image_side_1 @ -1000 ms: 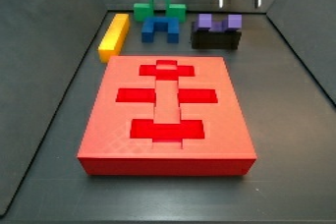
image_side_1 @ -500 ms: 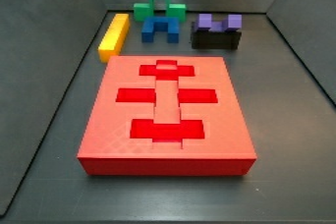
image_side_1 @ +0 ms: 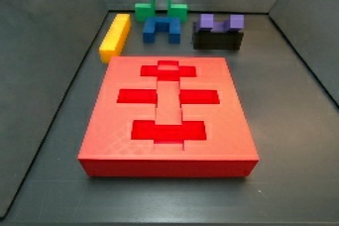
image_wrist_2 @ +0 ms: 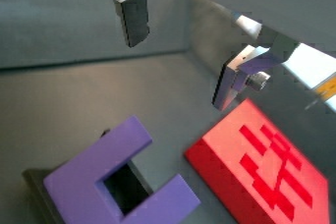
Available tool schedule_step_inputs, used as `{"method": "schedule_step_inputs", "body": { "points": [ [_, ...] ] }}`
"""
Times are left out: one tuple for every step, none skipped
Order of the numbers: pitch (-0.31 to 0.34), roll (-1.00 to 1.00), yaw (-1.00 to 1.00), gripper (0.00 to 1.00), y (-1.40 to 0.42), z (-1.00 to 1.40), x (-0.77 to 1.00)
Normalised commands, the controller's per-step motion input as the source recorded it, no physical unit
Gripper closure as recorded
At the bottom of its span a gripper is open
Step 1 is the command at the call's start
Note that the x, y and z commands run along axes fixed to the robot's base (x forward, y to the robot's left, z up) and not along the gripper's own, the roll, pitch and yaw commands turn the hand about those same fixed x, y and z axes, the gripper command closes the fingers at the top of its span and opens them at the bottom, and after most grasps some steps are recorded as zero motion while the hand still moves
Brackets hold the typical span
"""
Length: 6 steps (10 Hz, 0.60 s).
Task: Pick up the purple object. Move up. Place the purple object on the fixture. Regrasp the purple object. Move to above the board. Insert the purple object.
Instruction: Regrasp the purple object.
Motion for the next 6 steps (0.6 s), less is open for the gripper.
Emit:
{"method": "schedule_step_inputs", "body": {
  "points": [
    [0.157,1.00,0.00,0.00,-0.34,0.00,0.00],
    [0.000,1.00,0.00,0.00,-0.37,0.00,-0.09],
    [-0.131,1.00,0.00,0.00,-0.34,0.00,-0.11],
    [-0.277,1.00,0.00,0.00,-0.43,0.00,-0.31],
    [-0.397,1.00,0.00,0.00,-0.43,0.00,-0.35],
    [-0.509,1.00,0.00,0.00,-0.43,-0.05,-0.41]
  ]
}}
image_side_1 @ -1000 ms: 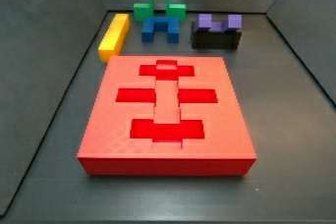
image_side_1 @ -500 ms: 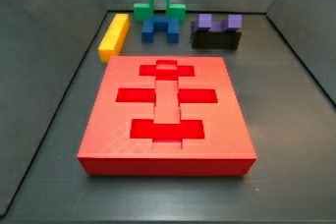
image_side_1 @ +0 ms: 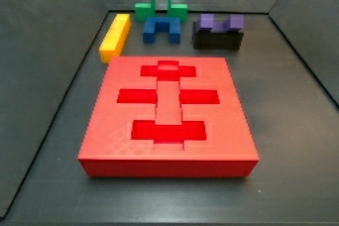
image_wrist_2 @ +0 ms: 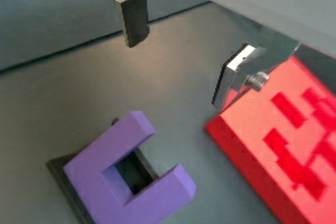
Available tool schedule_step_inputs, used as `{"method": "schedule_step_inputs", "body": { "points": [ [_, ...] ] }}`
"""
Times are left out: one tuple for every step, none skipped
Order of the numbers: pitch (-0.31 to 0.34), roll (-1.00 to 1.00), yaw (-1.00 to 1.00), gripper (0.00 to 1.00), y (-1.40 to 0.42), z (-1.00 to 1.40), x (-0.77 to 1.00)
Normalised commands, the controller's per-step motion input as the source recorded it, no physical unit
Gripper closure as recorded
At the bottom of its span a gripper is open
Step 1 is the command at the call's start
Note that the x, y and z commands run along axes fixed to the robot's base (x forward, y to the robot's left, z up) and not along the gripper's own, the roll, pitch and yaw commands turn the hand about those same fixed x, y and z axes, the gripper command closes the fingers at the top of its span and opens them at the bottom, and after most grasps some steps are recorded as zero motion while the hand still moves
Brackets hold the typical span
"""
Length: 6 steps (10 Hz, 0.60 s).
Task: Pick up the purple object. Move up. Place the purple object on the fixture. Regrasp the purple object. Move to above the board. Insert the purple object.
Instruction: Regrasp the purple object.
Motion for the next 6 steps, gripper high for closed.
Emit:
{"method": "schedule_step_inputs", "body": {
  "points": [
    [-0.631,0.99,0.00,0.00,-0.45,-0.04,-0.37],
    [-0.654,0.86,0.00,0.00,-0.40,-0.01,-0.25],
    [-0.709,0.82,0.00,0.00,-0.35,-0.01,-0.21],
    [-0.723,0.83,0.00,0.00,-0.28,-0.01,-0.10],
    [-0.631,0.94,0.01,0.00,-0.21,0.00,0.00],
    [-0.509,1.00,0.01,0.00,-0.17,0.00,0.00]
  ]
}}
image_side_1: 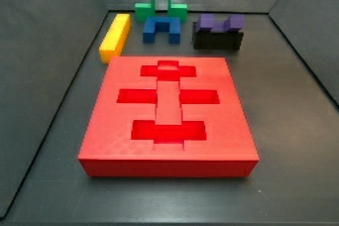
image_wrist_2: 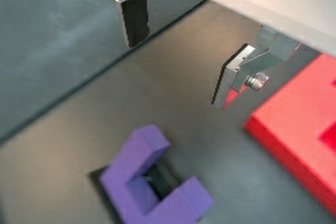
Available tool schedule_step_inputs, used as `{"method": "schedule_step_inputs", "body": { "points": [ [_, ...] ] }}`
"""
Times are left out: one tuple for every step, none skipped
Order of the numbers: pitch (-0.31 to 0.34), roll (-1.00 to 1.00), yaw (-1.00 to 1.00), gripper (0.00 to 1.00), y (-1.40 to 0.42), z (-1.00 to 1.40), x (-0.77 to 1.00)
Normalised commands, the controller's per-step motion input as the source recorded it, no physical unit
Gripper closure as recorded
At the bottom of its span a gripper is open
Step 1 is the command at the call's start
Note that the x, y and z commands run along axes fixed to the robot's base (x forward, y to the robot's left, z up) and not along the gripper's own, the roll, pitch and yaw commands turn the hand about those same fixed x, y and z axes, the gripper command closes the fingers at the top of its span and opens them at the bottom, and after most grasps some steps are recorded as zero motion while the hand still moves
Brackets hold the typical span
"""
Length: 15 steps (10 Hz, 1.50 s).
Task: Pick up the purple object. Move up. Place the purple object on the fixture. Regrasp the purple object. Move to above the board. Insert the purple object.
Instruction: Regrasp the purple object.
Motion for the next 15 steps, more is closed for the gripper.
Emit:
{"method": "schedule_step_inputs", "body": {
  "points": [
    [-0.323,1.00,0.00,0.00,-0.07,0.00,0.10],
    [0.000,1.00,0.00,0.00,0.00,-0.02,0.27],
    [0.120,0.99,0.00,0.00,0.00,-0.03,0.44],
    [0.386,0.84,-0.20,0.00,0.00,-0.11,0.55],
    [0.429,0.62,-0.31,0.00,0.10,-0.21,0.50],
    [0.389,0.45,-0.39,0.00,0.09,-0.37,0.49],
    [0.389,0.46,-0.39,0.00,0.09,-0.41,0.49],
    [0.374,0.43,-0.38,0.00,0.07,-0.35,0.45],
    [0.326,0.38,-0.32,0.00,0.09,-0.31,0.40],
    [0.211,0.29,-0.07,0.00,0.17,-0.27,0.23],
    [0.026,0.15,0.01,0.00,0.19,-0.14,0.06],
    [0.000,0.04,0.32,0.00,0.21,-0.14,0.19],
    [0.000,0.04,0.43,0.00,0.22,-0.17,0.27],
    [0.000,0.11,0.43,0.00,0.17,-0.21,0.28],
    [0.000,0.18,0.42,0.00,0.14,-0.29,0.23]
  ]
}}
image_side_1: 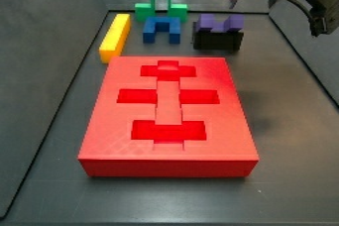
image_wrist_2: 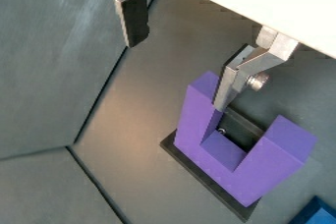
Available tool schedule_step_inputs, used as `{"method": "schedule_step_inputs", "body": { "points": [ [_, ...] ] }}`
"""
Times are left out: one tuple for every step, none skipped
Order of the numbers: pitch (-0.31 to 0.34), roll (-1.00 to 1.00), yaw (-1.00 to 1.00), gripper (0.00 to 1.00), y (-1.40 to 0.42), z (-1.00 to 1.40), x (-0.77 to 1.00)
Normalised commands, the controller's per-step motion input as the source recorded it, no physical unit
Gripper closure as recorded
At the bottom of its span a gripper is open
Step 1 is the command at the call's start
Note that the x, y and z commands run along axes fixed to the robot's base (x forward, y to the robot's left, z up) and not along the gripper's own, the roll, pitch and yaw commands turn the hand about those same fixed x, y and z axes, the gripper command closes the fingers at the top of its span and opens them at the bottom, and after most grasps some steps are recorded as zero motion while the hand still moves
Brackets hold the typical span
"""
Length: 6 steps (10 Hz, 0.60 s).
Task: Pick up the purple object. Move up. Place the purple object on the fixture. Regrasp the purple object. Move to above the board. Insert the purple object.
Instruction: Regrasp the purple object.
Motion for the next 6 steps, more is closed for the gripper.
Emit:
{"method": "schedule_step_inputs", "body": {
  "points": [
    [-0.009,0.21,0.39,0.00,0.10,-0.30,0.15],
    [0.000,0.32,0.29,0.00,0.02,-0.34,0.00],
    [0.000,0.47,0.13,0.00,0.00,-0.37,-0.02],
    [0.000,0.45,0.14,0.00,0.00,-0.36,0.00],
    [0.000,0.49,0.13,0.00,0.00,-0.35,0.00],
    [0.000,0.50,0.12,0.00,0.00,-0.34,0.00]
  ]
}}
